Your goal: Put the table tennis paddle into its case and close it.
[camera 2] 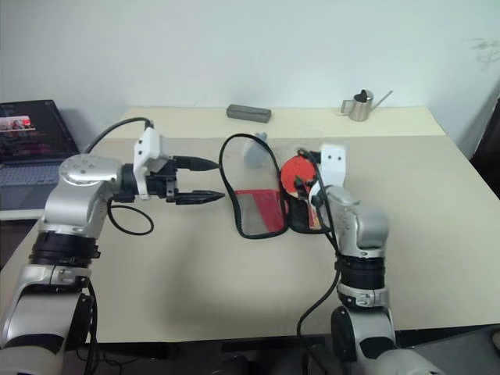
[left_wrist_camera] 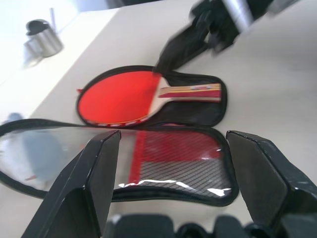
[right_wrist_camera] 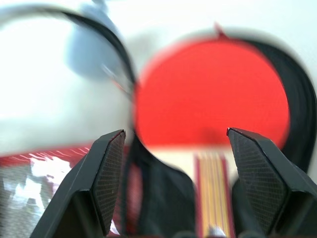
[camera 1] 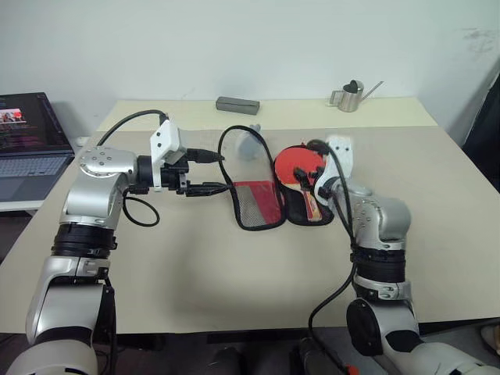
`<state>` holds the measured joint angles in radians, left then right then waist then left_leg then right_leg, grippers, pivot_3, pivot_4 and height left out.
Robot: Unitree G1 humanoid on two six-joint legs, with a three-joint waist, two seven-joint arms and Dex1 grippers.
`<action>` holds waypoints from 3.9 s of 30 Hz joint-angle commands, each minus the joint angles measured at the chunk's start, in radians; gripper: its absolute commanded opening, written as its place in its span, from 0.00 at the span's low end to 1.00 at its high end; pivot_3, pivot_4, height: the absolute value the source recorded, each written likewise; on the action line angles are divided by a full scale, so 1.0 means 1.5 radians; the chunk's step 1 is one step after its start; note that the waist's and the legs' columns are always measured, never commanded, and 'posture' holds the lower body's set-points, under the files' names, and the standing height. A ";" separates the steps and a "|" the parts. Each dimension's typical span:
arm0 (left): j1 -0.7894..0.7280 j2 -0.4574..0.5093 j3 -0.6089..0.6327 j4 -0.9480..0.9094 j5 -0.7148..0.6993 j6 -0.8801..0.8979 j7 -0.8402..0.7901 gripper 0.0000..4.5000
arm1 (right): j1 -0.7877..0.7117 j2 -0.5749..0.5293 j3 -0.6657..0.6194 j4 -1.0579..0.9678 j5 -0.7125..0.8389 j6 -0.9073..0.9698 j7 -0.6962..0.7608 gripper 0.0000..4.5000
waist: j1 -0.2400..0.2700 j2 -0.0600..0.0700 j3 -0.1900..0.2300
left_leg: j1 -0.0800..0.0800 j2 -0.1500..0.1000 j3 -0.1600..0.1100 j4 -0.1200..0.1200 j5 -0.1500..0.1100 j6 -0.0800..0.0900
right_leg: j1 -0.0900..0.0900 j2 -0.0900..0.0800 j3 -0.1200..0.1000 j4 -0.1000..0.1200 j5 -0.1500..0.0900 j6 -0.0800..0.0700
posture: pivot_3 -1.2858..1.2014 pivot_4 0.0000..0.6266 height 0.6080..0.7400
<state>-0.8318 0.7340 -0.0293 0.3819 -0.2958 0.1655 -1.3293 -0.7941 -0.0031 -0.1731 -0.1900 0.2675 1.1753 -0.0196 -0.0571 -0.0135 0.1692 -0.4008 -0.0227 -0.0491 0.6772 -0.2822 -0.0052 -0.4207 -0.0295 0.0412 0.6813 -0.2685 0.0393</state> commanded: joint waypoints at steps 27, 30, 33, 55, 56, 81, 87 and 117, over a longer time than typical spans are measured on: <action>-0.231 -0.121 -0.037 0.583 0.265 -0.313 0.254 0.83 | 0.192 -0.308 0.005 -0.287 0.176 0.013 0.275 0.80 | 0.015 -0.001 0.000 | 0.000 -0.001 0.000 0.001 0.000 0.000 | 0.000 0.002 -0.001 0.000 0.000 0.000 | 0.52 0.24 1.00; -0.245 -0.142 -0.048 0.601 0.288 -0.313 0.270 0.83 | 0.208 -0.313 -0.014 -0.322 0.204 0.033 0.280 0.80 | 0.015 -0.001 0.000 | -0.001 -0.001 0.000 0.001 0.000 0.000 | 0.000 0.002 -0.001 0.000 0.000 0.000 | 0.52 0.24 1.00; -0.259 -0.163 -0.052 0.615 0.304 -0.313 0.290 0.83 | 0.227 -0.321 -0.034 -0.354 0.231 0.050 0.281 0.80 | 0.017 -0.001 0.000 | -0.001 -0.001 0.000 0.001 0.000 0.000 | 0.001 0.002 -0.001 0.000 0.000 0.000 | 0.52 0.24 1.00; -0.345 -0.377 -0.066 0.643 0.352 -0.324 0.273 0.83 | 0.375 -0.318 -0.219 -0.534 0.355 0.164 0.180 0.80 | 0.019 -0.003 0.001 | -0.001 -0.001 0.000 0.001 0.000 0.000 | 0.001 0.003 0.000 0.000 0.000 0.000 | 0.52 0.24 1.00; -0.346 -0.387 -0.068 0.644 0.355 -0.323 0.275 0.83 | 0.377 -0.315 -0.223 -0.540 0.357 0.169 0.174 0.80 | 0.019 -0.003 0.001 | -0.001 -0.001 0.000 0.001 0.000 0.000 | 0.001 0.003 0.000 0.000 0.000 0.000 | 0.52 0.24 1.00; -0.291 -0.285 0.078 0.509 0.165 -0.252 -0.055 0.83 | 0.251 -0.372 -0.122 -0.258 0.301 0.074 0.188 0.80 | 0.013 -0.003 0.001 | 0.000 0.000 0.001 0.001 0.000 0.001 | 0.001 0.004 0.001 0.000 0.000 0.000 | 0.52 0.24 1.00; -0.161 -0.221 0.052 0.282 0.109 -0.149 -0.131 0.83 | 0.202 -0.382 -0.058 -0.093 0.250 -0.028 0.245 0.80 | 0.015 -0.003 0.001 | 0.000 0.000 0.001 0.001 0.000 0.001 | 0.001 0.004 0.001 0.000 0.000 0.000 | 0.52 0.24 1.00; -0.060 -0.148 0.030 0.035 0.020 0.010 -0.033 0.83 | 0.017 -0.262 0.019 0.398 0.115 -0.198 0.306 0.80 | 0.015 -0.003 0.001 | 0.000 0.000 0.001 0.001 0.000 0.000 | 0.001 0.003 0.001 0.001 0.000 0.000 | 0.52 0.24 1.00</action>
<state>-0.8984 0.5019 0.0124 0.4705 -0.2435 0.1885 -1.3852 -0.7412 -0.3987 -0.1415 0.4046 0.4499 0.9030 0.4269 -0.0346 -0.0173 0.1709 -0.4007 -0.0221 -0.0472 0.6792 -0.2817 -0.0046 -0.4196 -0.0254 0.0423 0.6820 -0.2682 0.0391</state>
